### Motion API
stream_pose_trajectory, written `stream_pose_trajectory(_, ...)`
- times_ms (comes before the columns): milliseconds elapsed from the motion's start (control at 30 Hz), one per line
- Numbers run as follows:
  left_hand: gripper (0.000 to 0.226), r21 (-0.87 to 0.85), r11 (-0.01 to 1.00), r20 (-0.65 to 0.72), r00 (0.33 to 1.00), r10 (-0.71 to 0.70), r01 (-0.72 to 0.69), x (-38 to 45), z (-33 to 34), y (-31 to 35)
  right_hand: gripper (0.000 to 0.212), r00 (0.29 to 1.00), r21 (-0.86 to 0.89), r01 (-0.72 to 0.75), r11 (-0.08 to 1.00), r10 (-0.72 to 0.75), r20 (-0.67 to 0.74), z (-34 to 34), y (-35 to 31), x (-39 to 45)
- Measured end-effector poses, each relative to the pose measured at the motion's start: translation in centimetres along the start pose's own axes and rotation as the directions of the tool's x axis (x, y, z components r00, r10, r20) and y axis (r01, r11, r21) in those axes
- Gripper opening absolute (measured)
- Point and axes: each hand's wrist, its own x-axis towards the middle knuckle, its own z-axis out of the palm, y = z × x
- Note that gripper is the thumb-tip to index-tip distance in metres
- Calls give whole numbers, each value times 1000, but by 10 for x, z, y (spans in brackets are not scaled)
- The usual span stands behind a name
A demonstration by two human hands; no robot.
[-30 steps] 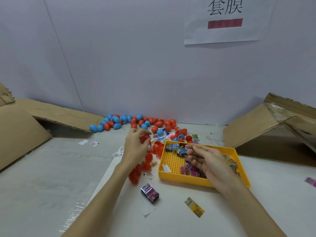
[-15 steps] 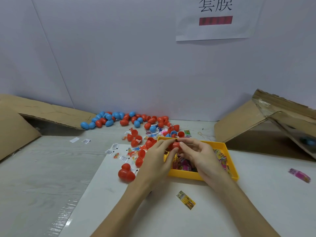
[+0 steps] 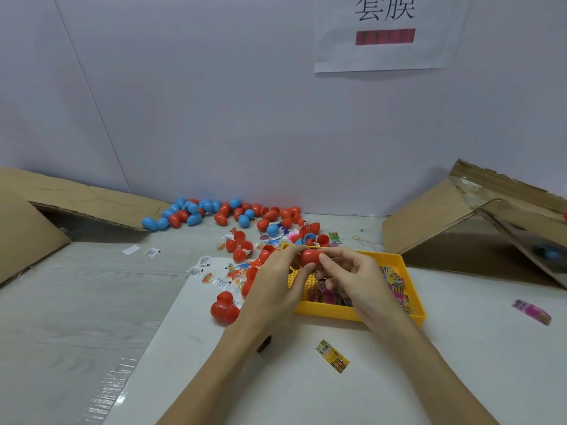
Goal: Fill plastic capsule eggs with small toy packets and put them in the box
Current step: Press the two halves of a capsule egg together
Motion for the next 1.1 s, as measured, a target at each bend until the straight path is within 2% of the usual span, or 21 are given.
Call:
stream_pose_trajectory(100,46,-10,1000,17,1000,12,-12,1,0,0,21,1000,-19,17,1000,-17,3,0,1,0)
stream_pose_trajectory(200,37,17,1000,13,1000,21,-21,2,-1,0,20,1000,-30,22,999,-22,12,0,1,0)
stream_pose_trajectory(333,30,32,997,-44,997,-64,66,1,-3,-1,23,1000,147,-17,989,19,-11,-4,-2,3)
stream_pose_trajectory(467,38,30,986,-69,985,-160,163,3,-4,-1,24,999,231,-12,973,22,-45,-10,-8,3)
stream_pose_trajectory(500,39,31,985,-76,983,-169,172,3,-4,-1,24,997,173,17,985,-4,-71,-12,-10,3)
stream_pose_trajectory(567,38,36,984,-85,981,-173,176,3,-5,-1,20,986,-139,104,985,-120,-112,-17,-12,1)
stream_pose_trajectory(633,38,37,984,-88,981,-172,176,3,-5,-2,13,980,-529,159,833,-200,-21,-22,-12,-2)
stream_pose_trajectory(700,37,36,985,-82,982,-167,171,2,-5,-1,20,987,-743,160,650,-121,106,-22,-10,-6)
stream_pose_trajectory(733,36,41,986,-77,984,-161,165,2,-5,-1,24,987,-786,157,598,-75,140,-20,-9,-8)
stream_pose_trajectory(800,36,52,987,-63,987,-151,154,2,-5,-1,21,986,-803,163,574,-62,156,-15,-7,-8)
stream_pose_trajectory(933,37,54,987,-50,988,-146,149,3,-5,-1,7,984,-757,172,630,-141,107,-13,-7,-5)
stream_pose_trajectory(1100,33,12,997,-45,996,-71,72,2,-6,1,2,974,-741,159,653,-225,11,-16,-8,-5)
